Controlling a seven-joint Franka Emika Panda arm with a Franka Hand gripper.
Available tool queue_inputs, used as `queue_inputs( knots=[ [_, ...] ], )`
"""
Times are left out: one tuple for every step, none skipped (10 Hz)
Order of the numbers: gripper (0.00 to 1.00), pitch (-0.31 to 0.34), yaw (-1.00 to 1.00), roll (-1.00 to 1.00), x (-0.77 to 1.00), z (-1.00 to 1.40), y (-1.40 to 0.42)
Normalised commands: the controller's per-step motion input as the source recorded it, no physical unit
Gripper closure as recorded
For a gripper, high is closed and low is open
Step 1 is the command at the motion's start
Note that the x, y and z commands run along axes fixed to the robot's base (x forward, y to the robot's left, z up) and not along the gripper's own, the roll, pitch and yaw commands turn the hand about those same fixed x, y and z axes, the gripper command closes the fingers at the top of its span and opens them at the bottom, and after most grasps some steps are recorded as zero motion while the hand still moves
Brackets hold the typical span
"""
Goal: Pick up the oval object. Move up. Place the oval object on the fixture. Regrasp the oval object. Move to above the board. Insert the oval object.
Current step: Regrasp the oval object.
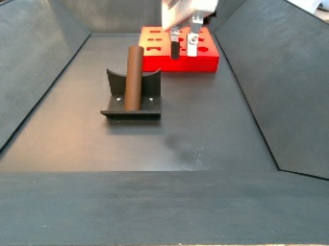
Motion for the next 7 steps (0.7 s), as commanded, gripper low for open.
queue_inputs(
  knots=[
    [0.0,0.262,-1.0,0.95,-0.01,-0.01,-0.02],
    [0.0,0.49,-0.87,0.85,0.01,-0.04,-0.01],
    [0.0,0.573,-0.72,0.72,0.02,-0.05,-0.01],
    [0.0,0.7,-0.4,0.48,0.04,-0.04,-0.01],
    [0.0,0.73,-0.12,0.33,0.06,-0.02,-0.01],
    [0.0,0.704,0.08,0.26,0.07,-0.03,-0.02],
    [0.0,0.662,0.23,0.21,0.07,-0.02,-0.04]
  ],
)
